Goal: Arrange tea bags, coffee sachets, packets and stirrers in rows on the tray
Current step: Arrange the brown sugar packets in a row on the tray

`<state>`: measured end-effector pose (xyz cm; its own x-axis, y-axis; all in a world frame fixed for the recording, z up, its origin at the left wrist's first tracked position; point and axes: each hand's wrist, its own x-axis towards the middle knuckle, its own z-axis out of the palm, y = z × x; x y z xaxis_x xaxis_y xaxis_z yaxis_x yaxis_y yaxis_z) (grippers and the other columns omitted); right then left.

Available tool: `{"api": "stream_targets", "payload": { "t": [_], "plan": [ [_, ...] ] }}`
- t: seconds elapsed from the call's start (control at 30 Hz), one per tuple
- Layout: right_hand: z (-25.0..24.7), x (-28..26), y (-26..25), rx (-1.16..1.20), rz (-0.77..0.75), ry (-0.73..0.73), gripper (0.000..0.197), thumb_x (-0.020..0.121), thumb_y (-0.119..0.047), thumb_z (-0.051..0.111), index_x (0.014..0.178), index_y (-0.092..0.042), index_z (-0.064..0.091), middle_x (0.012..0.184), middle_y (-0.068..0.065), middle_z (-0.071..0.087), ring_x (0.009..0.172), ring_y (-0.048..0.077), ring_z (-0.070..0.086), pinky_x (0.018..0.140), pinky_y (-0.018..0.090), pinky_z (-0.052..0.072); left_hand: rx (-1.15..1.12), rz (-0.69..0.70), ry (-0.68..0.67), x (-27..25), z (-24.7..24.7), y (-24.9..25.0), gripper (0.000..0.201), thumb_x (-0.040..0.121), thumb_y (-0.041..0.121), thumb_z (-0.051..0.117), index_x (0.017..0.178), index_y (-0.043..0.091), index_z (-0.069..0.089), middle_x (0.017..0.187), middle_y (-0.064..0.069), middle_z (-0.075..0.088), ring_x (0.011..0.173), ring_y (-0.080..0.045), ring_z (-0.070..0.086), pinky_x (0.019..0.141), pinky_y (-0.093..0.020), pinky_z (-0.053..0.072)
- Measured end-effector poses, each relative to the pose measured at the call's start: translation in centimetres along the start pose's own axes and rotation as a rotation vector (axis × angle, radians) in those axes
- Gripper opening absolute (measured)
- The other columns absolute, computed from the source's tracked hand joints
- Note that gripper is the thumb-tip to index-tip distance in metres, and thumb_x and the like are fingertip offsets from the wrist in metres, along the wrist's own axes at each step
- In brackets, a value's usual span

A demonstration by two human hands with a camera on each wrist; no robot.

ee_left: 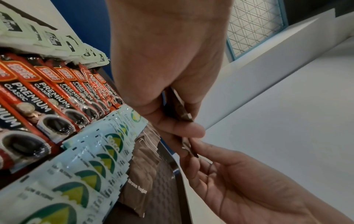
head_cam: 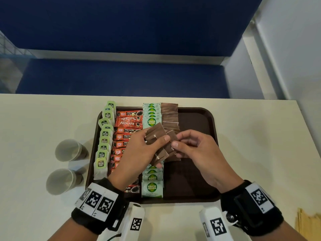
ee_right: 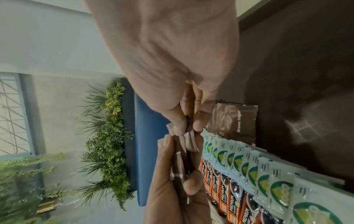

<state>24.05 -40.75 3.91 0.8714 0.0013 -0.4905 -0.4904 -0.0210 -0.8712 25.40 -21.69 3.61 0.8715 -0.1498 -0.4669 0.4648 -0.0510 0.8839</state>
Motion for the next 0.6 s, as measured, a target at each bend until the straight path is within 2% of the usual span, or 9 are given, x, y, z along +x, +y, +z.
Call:
{"api": "stream_targets", "payload": {
  "t": [0.07,0.17,0.27,0.33,0.4,0.47,0.6],
  "plan": [
    [-0.3,0.0,0.4,0.004,-0.007,0.047,0.011,0.092,-0.010,0.081,0.103,-0.012,0.077,0.098,0.009,0.080,0.086,0.020,0.077,0.075,0.027,0.063,-0.010,-0.006,0.031,0.0,-0.1,-0.2,0.013,0.100,0.018,0.076,0.113,0.017,0.076,0.093,-0.008,0.083,0.072,-0.027,0.080,0.043,-0.029,0.058],
    [-1.3,0.1,0.8,-0.022,-0.019,0.118,0.009,0.095,-0.011,0.079,0.102,-0.016,0.076,0.100,0.000,0.081,0.093,0.015,0.077,0.079,0.027,0.063,-0.064,-0.030,0.083,-0.1,-0.8,-0.4,0.014,0.102,0.012,0.072,0.116,0.011,0.074,0.093,-0.013,0.083,0.083,-0.036,0.082,0.041,-0.027,0.054],
    [-2.3,0.3,1.2,-0.122,-0.038,0.114,0.010,0.096,-0.015,0.079,0.103,-0.021,0.075,0.100,-0.005,0.081,0.097,0.012,0.076,0.083,0.026,0.059,-0.082,-0.038,0.114,0.0,-1.8,-0.5,0.015,0.103,0.011,0.071,0.117,0.010,0.074,0.094,-0.013,0.083,0.083,-0.033,0.083,0.040,-0.027,0.055],
    [-2.8,0.5,1.7,-0.248,-0.063,0.083,0.012,0.095,-0.018,0.080,0.101,-0.026,0.075,0.094,-0.008,0.080,0.092,0.007,0.074,0.085,0.024,0.055,-0.099,-0.052,0.139,0.0,-2.3,-0.5,0.017,0.102,0.010,0.072,0.119,0.010,0.074,0.094,-0.012,0.084,0.082,-0.032,0.083,0.039,-0.026,0.053],
    [-3.0,0.7,2.1,-0.420,-0.104,0.035,0.014,0.093,-0.018,0.082,0.097,-0.030,0.075,0.087,-0.010,0.077,0.085,0.003,0.071,0.078,0.014,0.051,-0.102,-0.052,0.145,0.0,-2.6,-0.5,0.017,0.102,0.010,0.072,0.119,0.011,0.074,0.091,-0.013,0.083,0.084,-0.033,0.083,0.038,-0.025,0.051],
    [-3.0,0.9,2.5,-0.597,-0.142,-0.025,0.016,0.092,-0.016,0.083,0.093,-0.031,0.075,0.085,-0.011,0.075,0.083,0.003,0.068,0.074,0.010,0.048,-0.092,-0.044,0.147,0.0,-2.8,-0.5,0.016,0.103,0.012,0.072,0.119,0.012,0.074,0.089,-0.012,0.083,0.084,-0.032,0.083,0.039,-0.026,0.052],
    [-2.1,1.4,3.6,-0.777,-0.188,-0.142,0.018,0.092,-0.012,0.082,0.091,-0.029,0.074,0.087,-0.015,0.068,0.086,-0.002,0.062,0.073,0.013,0.044,-0.085,-0.044,0.142,-0.1,-2.8,-0.5,0.017,0.103,0.012,0.072,0.120,0.011,0.074,0.092,-0.012,0.083,0.083,-0.030,0.083,0.040,-0.026,0.053]
  ]
}}
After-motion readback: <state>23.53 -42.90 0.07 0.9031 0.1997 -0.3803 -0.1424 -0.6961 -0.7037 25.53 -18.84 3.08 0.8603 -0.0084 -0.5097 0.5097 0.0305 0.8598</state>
